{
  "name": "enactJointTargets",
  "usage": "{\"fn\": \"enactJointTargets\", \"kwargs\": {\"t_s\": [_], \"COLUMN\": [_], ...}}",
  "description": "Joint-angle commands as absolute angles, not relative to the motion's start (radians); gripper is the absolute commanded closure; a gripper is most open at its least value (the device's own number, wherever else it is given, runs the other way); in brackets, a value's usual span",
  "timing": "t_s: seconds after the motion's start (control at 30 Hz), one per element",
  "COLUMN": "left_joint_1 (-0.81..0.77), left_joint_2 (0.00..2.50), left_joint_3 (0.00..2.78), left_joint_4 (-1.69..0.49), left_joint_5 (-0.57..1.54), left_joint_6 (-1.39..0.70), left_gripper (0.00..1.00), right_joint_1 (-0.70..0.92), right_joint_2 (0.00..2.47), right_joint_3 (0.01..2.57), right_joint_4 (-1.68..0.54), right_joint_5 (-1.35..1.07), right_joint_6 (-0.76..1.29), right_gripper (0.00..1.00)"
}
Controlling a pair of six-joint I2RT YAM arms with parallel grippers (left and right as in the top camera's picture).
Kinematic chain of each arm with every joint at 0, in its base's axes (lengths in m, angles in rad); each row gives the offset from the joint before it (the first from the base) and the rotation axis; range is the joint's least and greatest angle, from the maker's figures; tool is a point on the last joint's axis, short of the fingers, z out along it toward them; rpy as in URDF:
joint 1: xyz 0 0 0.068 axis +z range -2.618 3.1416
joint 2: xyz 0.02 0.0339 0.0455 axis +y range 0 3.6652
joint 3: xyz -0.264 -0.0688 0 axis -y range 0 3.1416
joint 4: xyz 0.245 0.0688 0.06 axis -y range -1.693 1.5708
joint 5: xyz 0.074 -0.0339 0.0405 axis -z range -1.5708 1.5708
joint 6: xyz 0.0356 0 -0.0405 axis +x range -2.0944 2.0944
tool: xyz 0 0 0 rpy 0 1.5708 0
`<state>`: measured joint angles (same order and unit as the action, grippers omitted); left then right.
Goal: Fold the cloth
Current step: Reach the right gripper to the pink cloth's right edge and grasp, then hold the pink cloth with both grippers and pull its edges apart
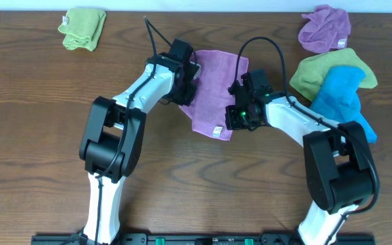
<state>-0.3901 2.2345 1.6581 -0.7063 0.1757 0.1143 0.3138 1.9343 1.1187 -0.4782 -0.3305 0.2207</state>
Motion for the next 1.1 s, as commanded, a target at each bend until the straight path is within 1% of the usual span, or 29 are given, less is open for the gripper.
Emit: {"fn": "enactJointTargets", "kwargs": {"t_s": [0.0,0.5,0.8,1.07], "left_joint_1": [-0.379,-0.378,-0.377,-0.372], "left_joint_2": [2.294,2.258,2.156,2.016], "left_joint_3": [1.611,1.613,1.613,1.613], "left_joint_4": [-0.755,-0.853,-0.872,-0.943], "left_joint_5": [0.014,-0.162,-0.168,-0.134], "left_joint_6": [0.139,0.147,0.158,0.157], "left_gripper": [0.94,0.94,0.94,0.94], "right_joint_1": [0.307,0.22,0.209,0.193], "right_joint_2": [1.953,1.952,1.939,1.883], "right_joint_3": [1.103,1.108,1.114,1.114], "right_joint_4": [-0.517,-0.58,-0.58,-0.578], "right_joint_5": [-0.177,-0.16,-0.144,-0.134], "right_joint_6": [0.256,0.253,0.25,0.25], "right_gripper": [0.99,0.99,0.99,0.99]}}
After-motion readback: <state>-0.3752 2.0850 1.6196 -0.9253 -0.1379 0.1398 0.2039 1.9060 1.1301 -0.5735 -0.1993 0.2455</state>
